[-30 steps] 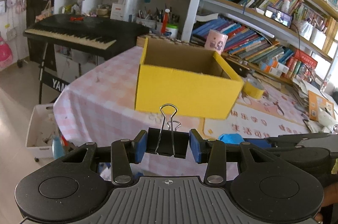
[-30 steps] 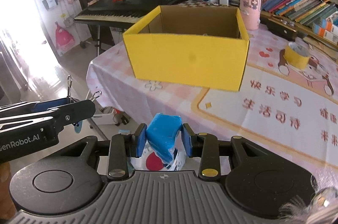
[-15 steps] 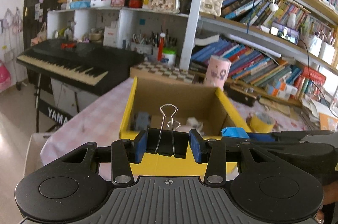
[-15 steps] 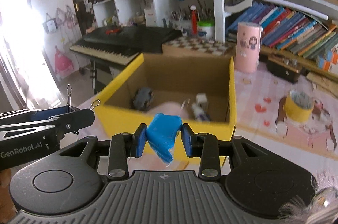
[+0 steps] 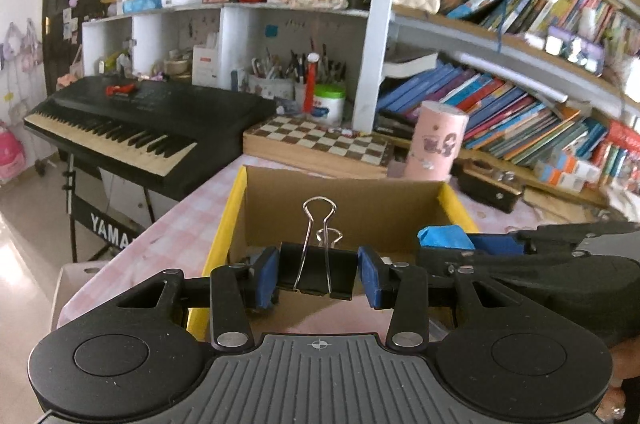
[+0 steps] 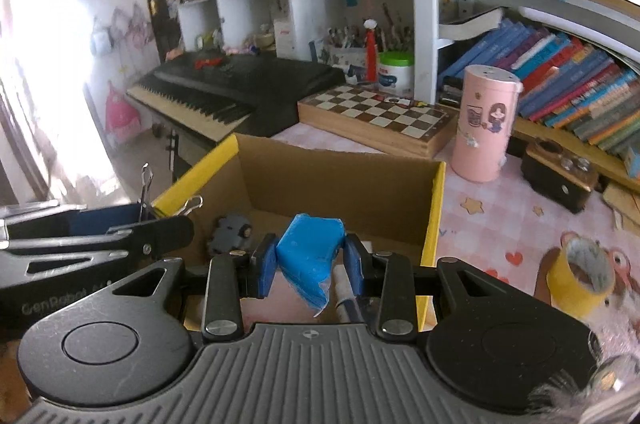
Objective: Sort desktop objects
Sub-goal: 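Lower both tools into the yellow box and open them to release, then withdraw both open tools up out of the yellow box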
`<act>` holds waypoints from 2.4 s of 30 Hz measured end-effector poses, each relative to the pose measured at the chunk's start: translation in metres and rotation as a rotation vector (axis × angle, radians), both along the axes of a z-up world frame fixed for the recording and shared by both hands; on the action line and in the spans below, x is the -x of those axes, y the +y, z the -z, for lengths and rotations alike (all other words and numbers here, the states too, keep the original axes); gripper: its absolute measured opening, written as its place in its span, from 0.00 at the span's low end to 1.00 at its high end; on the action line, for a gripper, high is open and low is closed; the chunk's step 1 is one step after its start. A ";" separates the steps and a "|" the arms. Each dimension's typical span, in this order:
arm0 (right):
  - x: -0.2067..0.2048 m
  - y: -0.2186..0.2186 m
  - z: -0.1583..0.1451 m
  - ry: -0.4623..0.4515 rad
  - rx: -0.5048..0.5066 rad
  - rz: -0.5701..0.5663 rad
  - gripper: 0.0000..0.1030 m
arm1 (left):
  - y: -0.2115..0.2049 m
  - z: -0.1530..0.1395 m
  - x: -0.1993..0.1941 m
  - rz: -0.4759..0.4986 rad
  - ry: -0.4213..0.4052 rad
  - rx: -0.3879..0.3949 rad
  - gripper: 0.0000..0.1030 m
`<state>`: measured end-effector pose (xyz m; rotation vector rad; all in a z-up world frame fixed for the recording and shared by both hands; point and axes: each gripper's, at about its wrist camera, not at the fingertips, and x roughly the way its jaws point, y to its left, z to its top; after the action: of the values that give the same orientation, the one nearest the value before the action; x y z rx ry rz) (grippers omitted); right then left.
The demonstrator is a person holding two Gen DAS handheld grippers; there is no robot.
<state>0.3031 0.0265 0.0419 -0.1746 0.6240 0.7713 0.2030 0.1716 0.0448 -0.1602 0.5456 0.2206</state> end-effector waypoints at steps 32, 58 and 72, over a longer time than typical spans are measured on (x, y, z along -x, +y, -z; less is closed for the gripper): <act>-0.050 0.049 0.039 -0.084 0.382 -0.238 0.54 | 0.006 0.030 -0.089 0.100 0.250 -0.005 0.49; 0.057 -0.050 -0.021 -0.222 -0.014 0.177 0.68 | -0.022 -0.018 0.044 -0.051 -0.080 0.002 0.67; 0.135 -0.075 0.004 -0.159 0.023 0.244 0.72 | -0.039 -0.005 0.114 -0.041 -0.053 -0.006 0.71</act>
<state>0.1680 -0.0483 0.0384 -0.1750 0.4921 0.5096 0.0889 0.1323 0.0494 -0.1708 0.4889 0.2577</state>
